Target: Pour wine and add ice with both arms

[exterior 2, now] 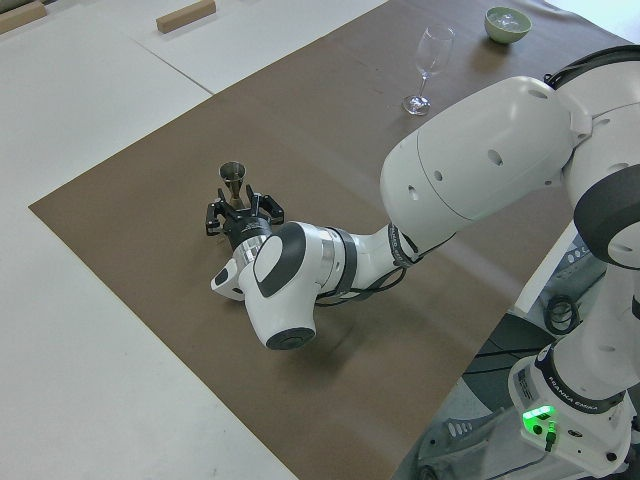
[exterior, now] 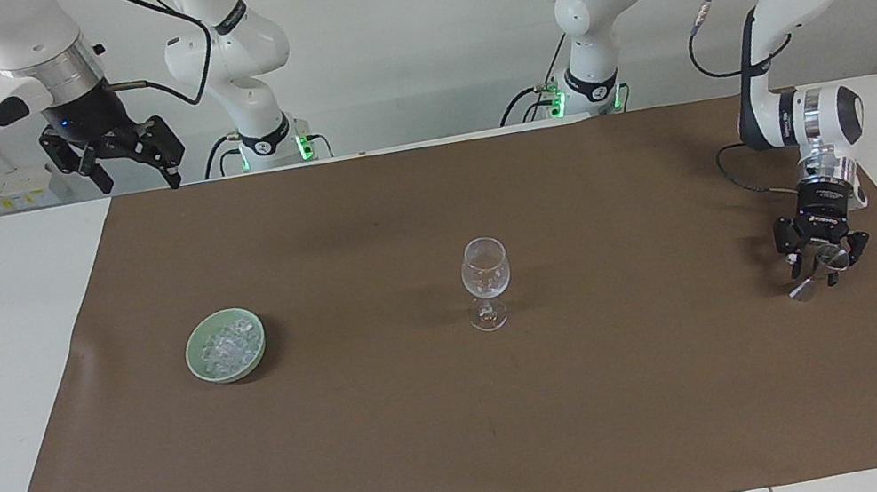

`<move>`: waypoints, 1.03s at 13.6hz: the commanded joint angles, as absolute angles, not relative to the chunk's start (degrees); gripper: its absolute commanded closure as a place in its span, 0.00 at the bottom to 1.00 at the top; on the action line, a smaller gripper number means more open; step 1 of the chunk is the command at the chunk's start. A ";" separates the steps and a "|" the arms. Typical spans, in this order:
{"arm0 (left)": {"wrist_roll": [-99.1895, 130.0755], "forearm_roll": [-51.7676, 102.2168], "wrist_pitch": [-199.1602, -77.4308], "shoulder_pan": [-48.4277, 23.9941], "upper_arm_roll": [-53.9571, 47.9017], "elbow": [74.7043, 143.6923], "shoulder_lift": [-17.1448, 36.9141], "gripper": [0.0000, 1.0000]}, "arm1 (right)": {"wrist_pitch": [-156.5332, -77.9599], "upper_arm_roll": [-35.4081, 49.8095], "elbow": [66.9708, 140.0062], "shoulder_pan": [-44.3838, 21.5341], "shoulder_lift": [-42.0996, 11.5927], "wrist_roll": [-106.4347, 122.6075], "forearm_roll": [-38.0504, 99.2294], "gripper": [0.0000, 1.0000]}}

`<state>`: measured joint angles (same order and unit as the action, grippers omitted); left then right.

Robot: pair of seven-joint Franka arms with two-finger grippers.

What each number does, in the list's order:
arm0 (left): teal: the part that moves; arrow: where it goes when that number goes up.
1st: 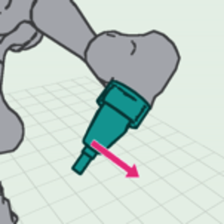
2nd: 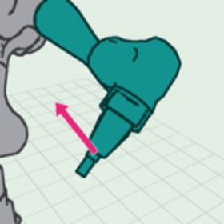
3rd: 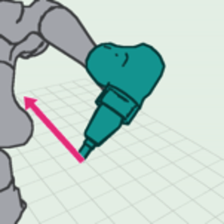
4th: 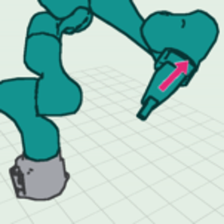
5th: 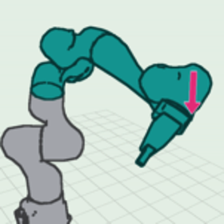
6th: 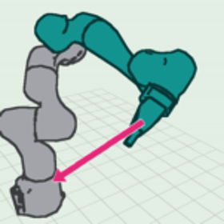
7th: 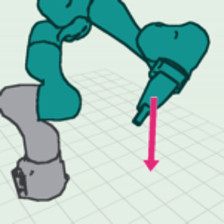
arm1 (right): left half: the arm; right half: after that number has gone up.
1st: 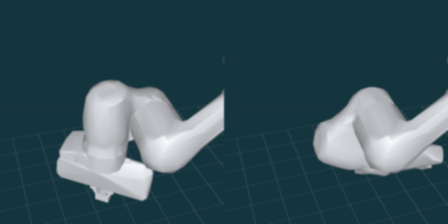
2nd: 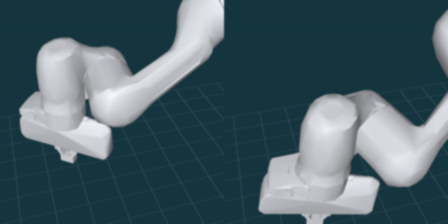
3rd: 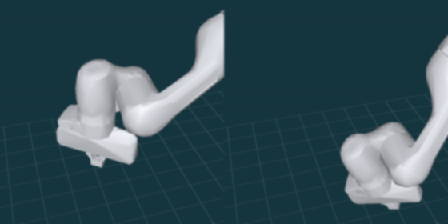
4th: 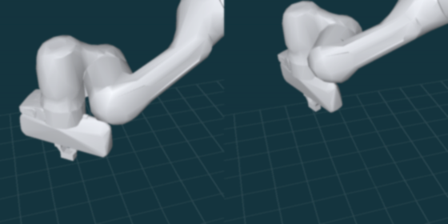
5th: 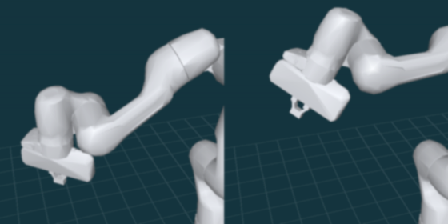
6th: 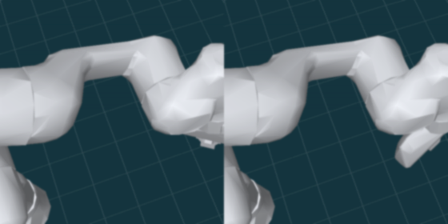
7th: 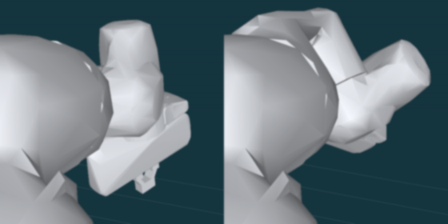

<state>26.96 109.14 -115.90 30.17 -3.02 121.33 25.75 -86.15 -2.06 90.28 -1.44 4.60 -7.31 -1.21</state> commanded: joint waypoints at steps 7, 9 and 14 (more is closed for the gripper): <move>26.19 111.71 -116.10 29.36 -2.37 121.55 26.02 0.49 | -85.61 -2.20 90.88 -1.67 5.36 -6.94 -1.05 0.00; 26.19 111.80 -116.19 29.27 -2.46 121.55 26.10 0.49 | -85.61 -2.20 90.88 -1.67 5.36 -6.94 -1.05 0.00; 26.19 112.24 -116.19 29.27 -2.46 121.73 26.10 0.53 | -85.61 -2.20 90.88 -1.58 5.36 -6.94 -1.05 0.00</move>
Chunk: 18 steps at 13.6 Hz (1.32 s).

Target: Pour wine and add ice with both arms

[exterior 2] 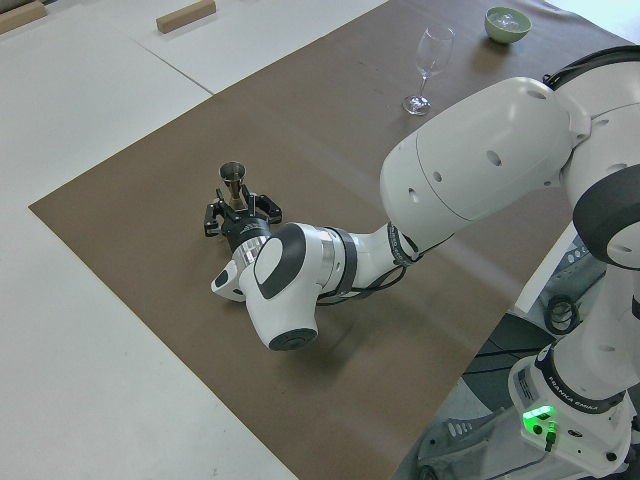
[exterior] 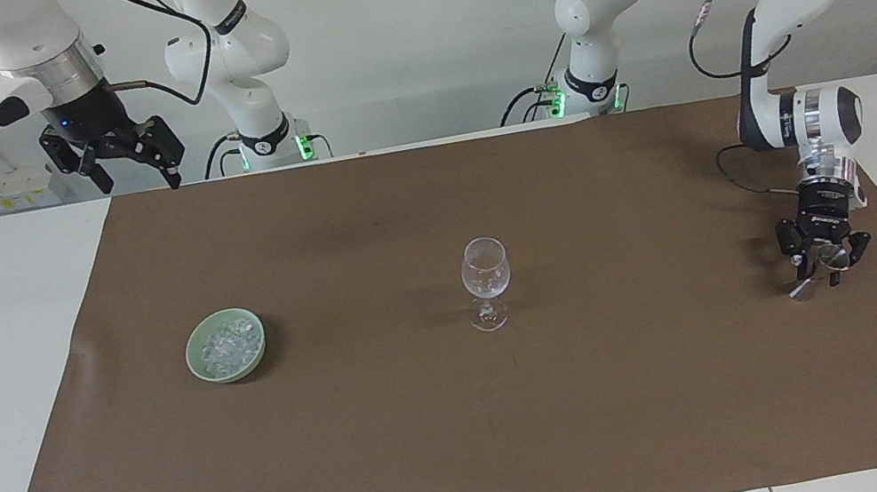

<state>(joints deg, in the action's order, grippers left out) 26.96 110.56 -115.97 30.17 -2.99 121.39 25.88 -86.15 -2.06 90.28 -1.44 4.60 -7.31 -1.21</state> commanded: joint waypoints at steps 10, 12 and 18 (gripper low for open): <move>26.10 112.41 -116.10 29.27 -2.46 122.08 26.02 0.64 | -85.61 -2.20 90.88 -1.67 5.36 -6.94 -1.05 0.00; 26.10 112.50 -116.10 29.27 -2.46 122.08 26.10 0.66 | -85.61 -2.20 90.88 -1.58 5.36 -6.94 -1.05 0.00; 26.02 112.59 -116.02 28.83 -2.46 122.08 26.02 0.75 | -85.61 -2.20 90.88 -1.67 5.36 -6.94 -1.05 0.00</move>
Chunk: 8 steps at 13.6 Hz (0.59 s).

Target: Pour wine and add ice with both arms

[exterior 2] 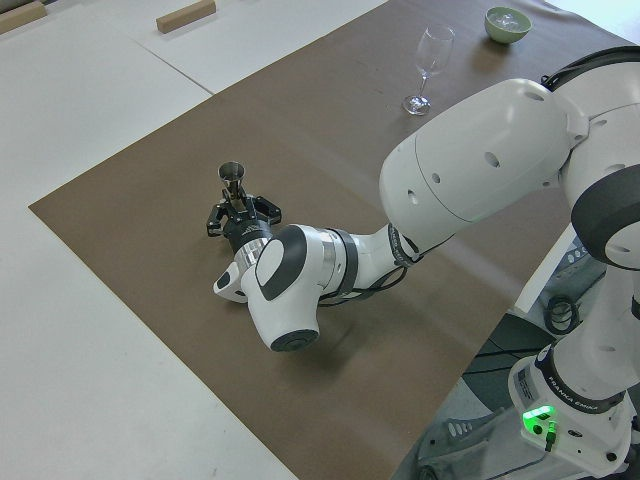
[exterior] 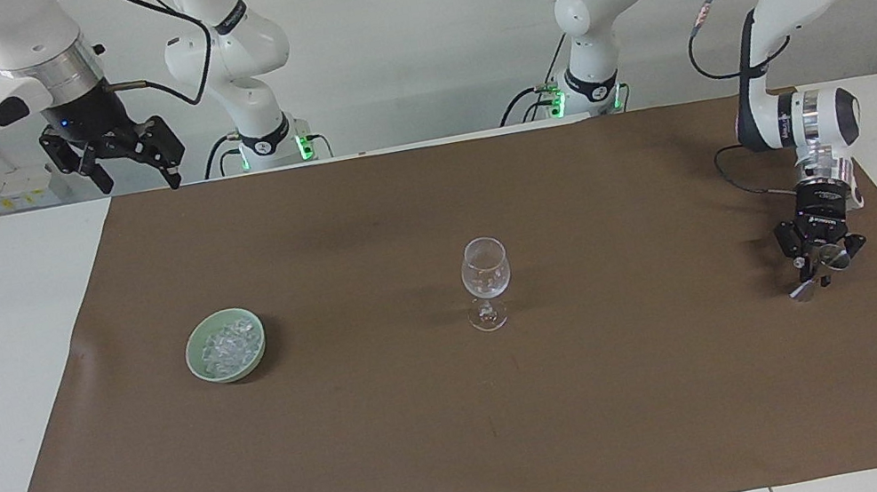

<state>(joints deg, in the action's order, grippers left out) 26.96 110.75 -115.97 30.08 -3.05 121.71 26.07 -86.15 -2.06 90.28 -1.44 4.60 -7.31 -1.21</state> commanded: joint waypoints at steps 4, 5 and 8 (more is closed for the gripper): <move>26.10 113.20 -116.10 28.48 -2.46 121.91 26.02 0.76 | -85.61 -2.20 90.88 -1.67 5.36 -6.94 -1.05 0.00; 26.10 113.29 -116.10 28.30 -2.46 121.90 26.10 0.76 | -85.61 -2.20 90.88 -1.67 5.36 -6.94 -1.05 0.00; 26.10 113.20 -116.10 28.30 -2.37 121.55 26.10 0.79 | -85.61 -2.20 90.88 -1.67 5.36 -6.94 -1.05 0.00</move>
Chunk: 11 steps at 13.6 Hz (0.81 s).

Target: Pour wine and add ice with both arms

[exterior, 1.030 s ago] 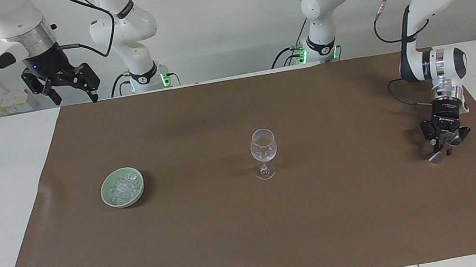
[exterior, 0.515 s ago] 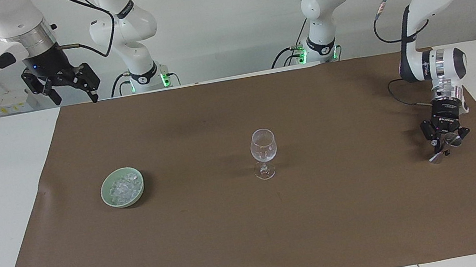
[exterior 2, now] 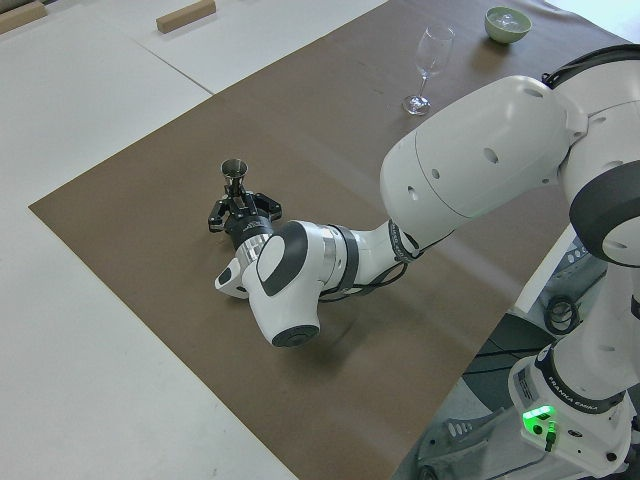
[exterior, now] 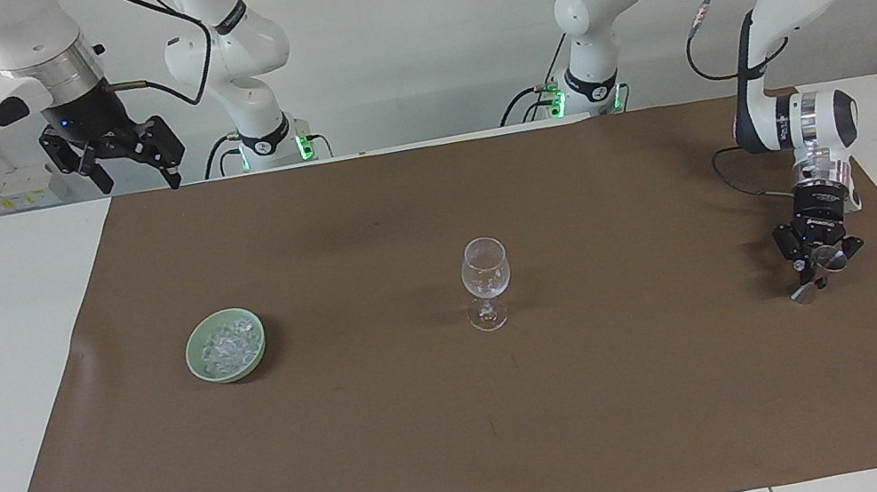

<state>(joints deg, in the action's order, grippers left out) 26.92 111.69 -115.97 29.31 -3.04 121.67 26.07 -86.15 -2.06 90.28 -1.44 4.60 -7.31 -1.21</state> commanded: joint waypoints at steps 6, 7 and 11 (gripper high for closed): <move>26.19 113.20 -116.02 28.30 -2.46 121.46 26.10 0.98 | -85.61 -2.20 90.88 -1.67 5.36 -6.94 -1.05 0.00; 26.19 113.29 -115.93 28.30 -2.46 121.38 26.10 1.00 | -85.61 -2.20 90.88 -1.67 5.36 -6.94 -1.05 0.00; 26.10 113.29 -115.40 28.30 -2.46 121.38 25.93 1.00 | -85.61 -2.20 90.88 -1.67 5.36 -6.94 -1.05 0.00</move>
<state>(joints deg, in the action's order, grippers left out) 26.88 111.71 -115.95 29.17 -3.03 121.54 26.07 -86.15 -2.06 90.28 -1.44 4.60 -7.31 -1.21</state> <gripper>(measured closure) 0.789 0.000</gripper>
